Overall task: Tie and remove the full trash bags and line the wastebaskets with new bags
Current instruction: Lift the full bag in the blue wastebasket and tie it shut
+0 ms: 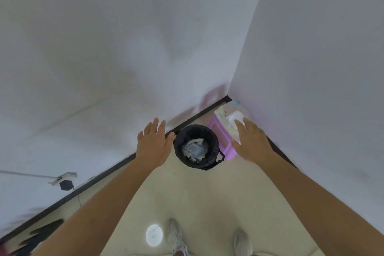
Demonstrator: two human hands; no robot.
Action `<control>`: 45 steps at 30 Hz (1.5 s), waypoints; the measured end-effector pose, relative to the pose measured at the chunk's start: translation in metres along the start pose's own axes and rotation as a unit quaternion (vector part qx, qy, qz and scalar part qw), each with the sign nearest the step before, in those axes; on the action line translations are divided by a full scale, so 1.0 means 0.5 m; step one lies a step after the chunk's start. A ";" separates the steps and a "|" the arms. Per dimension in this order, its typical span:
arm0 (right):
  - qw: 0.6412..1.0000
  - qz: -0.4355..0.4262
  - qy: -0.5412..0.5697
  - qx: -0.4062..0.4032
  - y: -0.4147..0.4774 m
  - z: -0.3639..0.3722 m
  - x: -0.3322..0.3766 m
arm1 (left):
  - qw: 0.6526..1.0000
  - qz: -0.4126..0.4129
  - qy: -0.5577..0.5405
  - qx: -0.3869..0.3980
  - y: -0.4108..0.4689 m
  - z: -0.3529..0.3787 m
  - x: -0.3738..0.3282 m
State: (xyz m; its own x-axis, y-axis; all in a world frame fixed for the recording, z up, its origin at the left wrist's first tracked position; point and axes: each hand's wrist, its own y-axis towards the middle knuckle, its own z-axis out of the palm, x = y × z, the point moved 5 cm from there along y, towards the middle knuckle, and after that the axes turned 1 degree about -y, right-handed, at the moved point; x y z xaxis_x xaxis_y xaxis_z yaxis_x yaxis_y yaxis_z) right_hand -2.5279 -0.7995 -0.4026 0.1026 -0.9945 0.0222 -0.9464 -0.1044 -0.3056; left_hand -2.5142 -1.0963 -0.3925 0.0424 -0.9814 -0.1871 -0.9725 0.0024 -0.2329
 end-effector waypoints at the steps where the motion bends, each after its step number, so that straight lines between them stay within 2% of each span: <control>1: 1.000 0.003 0.006 0.014 0.023 0.027 0.003 | 1.000 -0.003 -0.006 0.013 0.022 0.026 0.005; 6: 0.995 0.027 0.087 0.040 0.162 0.210 0.000 | 0.998 -0.032 -0.044 0.035 0.119 0.233 0.029; 12: 0.966 0.082 0.240 0.054 0.313 0.567 -0.029 | 0.969 -0.149 -0.192 0.047 0.207 0.597 0.081; 16: 0.927 0.127 0.352 -0.026 0.365 0.807 -0.041 | 0.942 -0.210 -0.255 0.062 0.254 0.843 0.122; 20: 0.883 0.195 0.400 -0.150 0.384 0.993 -0.040 | 0.902 -0.261 -0.341 0.041 0.305 1.021 0.181; 21: 0.863 0.204 0.429 -0.171 0.389 1.033 -0.034 | 0.883 -0.284 -0.373 0.027 0.320 1.059 0.204; 23: 0.813 0.213 0.509 -0.184 0.404 1.116 -0.022 | 0.820 -0.348 -0.455 0.007 0.355 1.132 0.249; 25: 0.740 0.222 0.614 -0.162 0.428 1.180 -0.010 | 0.752 -0.382 -0.537 0.012 0.399 1.202 0.287; 27: 0.653 0.216 0.716 -0.118 0.456 1.226 0.000 | 0.706 -0.361 -0.609 0.020 0.443 1.247 0.304; 28: 0.626 0.211 0.745 -0.092 0.469 1.240 0.005 | 0.690 -0.335 -0.641 0.021 0.466 1.262 0.308; 30: 0.610 0.185 0.768 -0.062 0.493 1.253 0.011 | 0.648 -0.262 -0.715 0.032 0.510 1.272 0.298; 32: 0.599 0.169 0.779 -0.067 0.511 1.251 0.006 | 0.592 -0.191 -0.782 0.049 0.548 1.264 0.284; 35: 0.600 0.189 0.770 -0.108 0.525 1.216 -0.025 | 0.532 -0.182 -0.826 0.028 0.566 1.205 0.270; 36: 0.608 0.203 0.759 -0.117 0.527 1.201 -0.038 | 0.528 -0.188 -0.828 0.007 0.567 1.180 0.267; 37: 0.617 0.218 0.746 -0.120 0.528 1.184 -0.049 | 0.542 -0.204 -0.815 -0.033 0.566 1.155 0.270; 40: 0.634 0.248 0.728 -0.080 0.533 1.155 -0.067 | 0.626 -0.283 -0.706 -0.175 0.550 1.089 0.295; 41: 0.642 0.244 0.725 -0.060 0.536 1.150 -0.067 | 0.644 -0.289 -0.680 -0.198 0.547 1.068 0.295; 43: 0.661 0.219 0.716 -0.051 0.546 1.140 -0.063 | 0.678 -0.262 -0.659 -0.194 0.558 1.039 0.293; 45: 0.672 0.199 0.710 -0.066 0.551 1.131 -0.059 | 0.747 -0.245 -0.603 -0.135 0.563 1.023 0.289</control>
State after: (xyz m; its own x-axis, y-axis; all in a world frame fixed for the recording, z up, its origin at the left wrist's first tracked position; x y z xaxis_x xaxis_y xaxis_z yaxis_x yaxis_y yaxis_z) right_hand -2.6184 -0.7931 -1.0257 -0.4742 0.0602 0.8784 -0.8405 0.2662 -0.4720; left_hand -2.6647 -1.1393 -0.9732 0.4256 0.0346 -0.9043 -0.7769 -0.4984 -0.3847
